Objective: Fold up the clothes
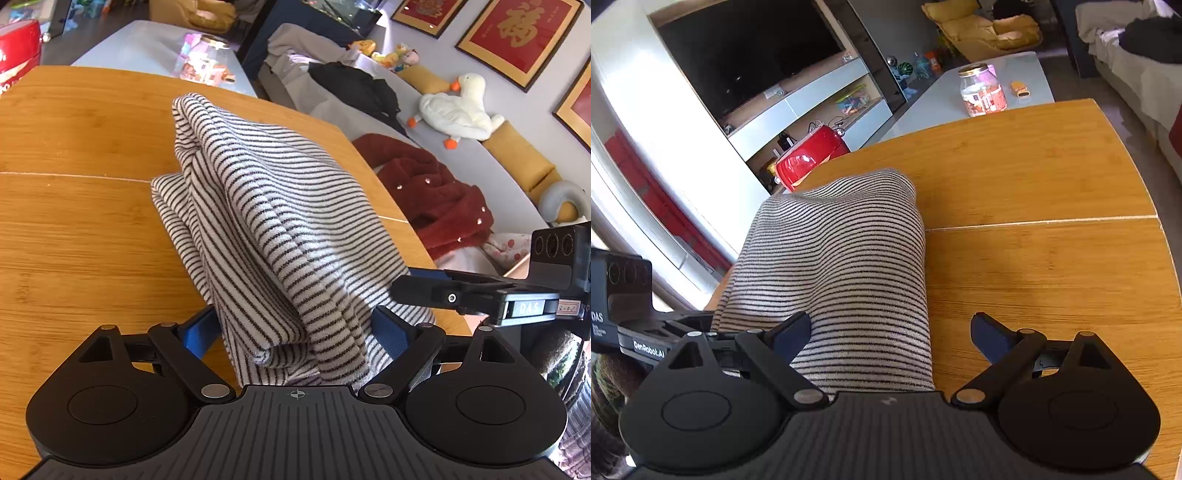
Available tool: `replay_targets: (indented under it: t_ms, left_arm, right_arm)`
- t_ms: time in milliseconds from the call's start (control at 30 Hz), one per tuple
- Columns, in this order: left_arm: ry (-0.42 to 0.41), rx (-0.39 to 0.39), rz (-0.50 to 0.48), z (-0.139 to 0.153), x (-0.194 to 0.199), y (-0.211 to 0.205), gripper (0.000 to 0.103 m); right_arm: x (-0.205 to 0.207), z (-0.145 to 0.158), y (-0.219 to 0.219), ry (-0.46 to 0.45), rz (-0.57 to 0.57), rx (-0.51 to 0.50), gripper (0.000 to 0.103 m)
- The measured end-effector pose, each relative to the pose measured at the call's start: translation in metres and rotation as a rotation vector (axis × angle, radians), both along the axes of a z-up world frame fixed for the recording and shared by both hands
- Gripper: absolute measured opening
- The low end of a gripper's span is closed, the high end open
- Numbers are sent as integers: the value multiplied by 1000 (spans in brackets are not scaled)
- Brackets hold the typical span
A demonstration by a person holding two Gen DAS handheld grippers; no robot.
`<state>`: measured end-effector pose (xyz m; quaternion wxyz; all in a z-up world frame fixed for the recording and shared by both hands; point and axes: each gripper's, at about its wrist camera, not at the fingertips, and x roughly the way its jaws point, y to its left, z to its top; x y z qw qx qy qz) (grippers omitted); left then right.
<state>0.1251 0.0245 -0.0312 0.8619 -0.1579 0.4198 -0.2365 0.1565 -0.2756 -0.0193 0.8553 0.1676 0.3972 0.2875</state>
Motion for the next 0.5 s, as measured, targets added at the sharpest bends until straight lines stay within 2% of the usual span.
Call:
replay_targets:
  t_ms: [133, 300, 367, 400, 433, 467, 500]
  left_arm:
    - [49, -47, 41, 1, 2, 10, 90]
    - [127, -154, 60, -6, 20, 23, 92]
    - [132, -165, 40, -8, 27, 23, 92]
    - [132, -163, 31, -8, 29, 22, 91]
    - [130, -158, 26, -9, 31, 23, 85]
    - [128, -153, 21, -10, 32, 24, 77]
    - [125, -153, 20, -11, 35, 28, 74]
  right_arm:
    - [11, -9, -6, 42, -26, 73, 94]
    - [18, -8, 3, 20, 19, 46, 94]
    - [22, -8, 6, 23, 45, 45, 89]
    - [24, -8, 8, 27, 61, 50, 80]
    - [27, -7, 11, 33, 79, 63, 70]
    - [30, -6, 15, 33, 92, 60, 70]
    - [33, -4, 20, 24, 100, 38, 70]
